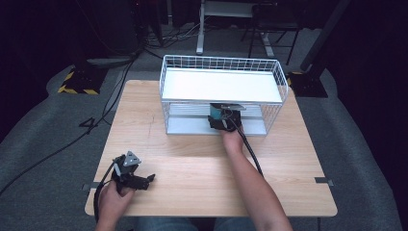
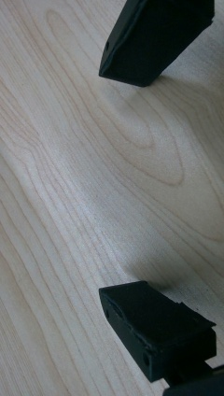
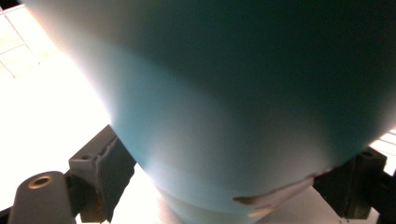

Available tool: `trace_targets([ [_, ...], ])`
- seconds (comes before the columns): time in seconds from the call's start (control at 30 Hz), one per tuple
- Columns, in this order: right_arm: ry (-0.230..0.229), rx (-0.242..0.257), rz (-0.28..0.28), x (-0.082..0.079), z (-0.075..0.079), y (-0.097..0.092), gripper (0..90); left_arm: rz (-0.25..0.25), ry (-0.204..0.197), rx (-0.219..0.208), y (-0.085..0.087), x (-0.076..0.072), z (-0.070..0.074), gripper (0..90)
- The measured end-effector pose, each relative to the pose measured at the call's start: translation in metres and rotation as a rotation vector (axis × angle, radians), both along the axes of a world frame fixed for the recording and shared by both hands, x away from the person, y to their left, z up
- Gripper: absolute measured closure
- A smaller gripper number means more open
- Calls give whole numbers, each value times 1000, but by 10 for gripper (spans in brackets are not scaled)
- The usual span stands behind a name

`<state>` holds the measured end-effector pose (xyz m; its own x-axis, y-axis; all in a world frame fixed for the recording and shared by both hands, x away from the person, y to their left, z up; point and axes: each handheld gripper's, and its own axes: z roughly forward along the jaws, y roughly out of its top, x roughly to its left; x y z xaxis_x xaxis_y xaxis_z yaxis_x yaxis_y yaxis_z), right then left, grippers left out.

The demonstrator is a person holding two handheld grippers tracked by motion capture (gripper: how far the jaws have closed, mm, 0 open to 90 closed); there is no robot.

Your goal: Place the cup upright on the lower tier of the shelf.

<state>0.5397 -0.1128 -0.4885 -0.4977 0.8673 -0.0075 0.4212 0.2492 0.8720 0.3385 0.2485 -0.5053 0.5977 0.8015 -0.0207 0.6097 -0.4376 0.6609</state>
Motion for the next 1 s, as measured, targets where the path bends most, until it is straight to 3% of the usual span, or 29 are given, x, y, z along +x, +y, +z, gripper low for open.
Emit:
trace_targets([
  [0.3, 4, -4, 10, -6, 6, -4, 107, 1, 0, 2, 0, 0, 0, 7],
  [0.57, 17, 9, 42, -29, 10, -17, 106, 1, 0, 1, 0, 0, 0, 7],
  [1.0, 6, -30, 94, -63, 38, -48, 106, 1, 0, 1, 0, 0, 0, 7],
])
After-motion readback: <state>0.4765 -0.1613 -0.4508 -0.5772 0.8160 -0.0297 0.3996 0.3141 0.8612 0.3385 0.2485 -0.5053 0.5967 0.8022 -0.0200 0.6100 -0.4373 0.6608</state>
